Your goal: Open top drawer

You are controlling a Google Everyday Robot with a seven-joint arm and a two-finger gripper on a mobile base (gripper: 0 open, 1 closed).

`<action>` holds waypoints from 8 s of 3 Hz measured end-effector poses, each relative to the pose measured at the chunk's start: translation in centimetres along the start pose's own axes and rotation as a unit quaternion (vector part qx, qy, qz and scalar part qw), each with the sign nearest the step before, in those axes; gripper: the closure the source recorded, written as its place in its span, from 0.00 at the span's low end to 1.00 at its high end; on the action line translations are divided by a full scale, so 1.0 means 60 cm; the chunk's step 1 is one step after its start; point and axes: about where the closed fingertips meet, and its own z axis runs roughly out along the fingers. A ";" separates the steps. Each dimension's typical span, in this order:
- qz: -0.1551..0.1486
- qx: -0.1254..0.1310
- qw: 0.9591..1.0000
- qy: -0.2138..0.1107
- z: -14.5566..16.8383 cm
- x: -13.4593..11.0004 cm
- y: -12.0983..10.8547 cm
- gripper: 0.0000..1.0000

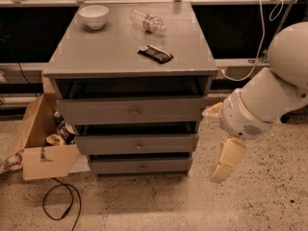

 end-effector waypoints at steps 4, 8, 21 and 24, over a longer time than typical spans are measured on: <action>-0.136 0.093 0.986 0.012 0.160 -0.055 -0.207 0.00; -0.180 0.145 0.958 0.169 0.265 -0.007 -0.405 0.00; -0.118 0.017 0.981 0.155 0.318 0.054 -0.318 0.67; -0.118 0.017 0.981 0.155 0.305 0.048 -0.318 0.82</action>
Offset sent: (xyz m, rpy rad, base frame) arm 0.1387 0.0380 -0.0880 -0.1649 -0.2917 0.1254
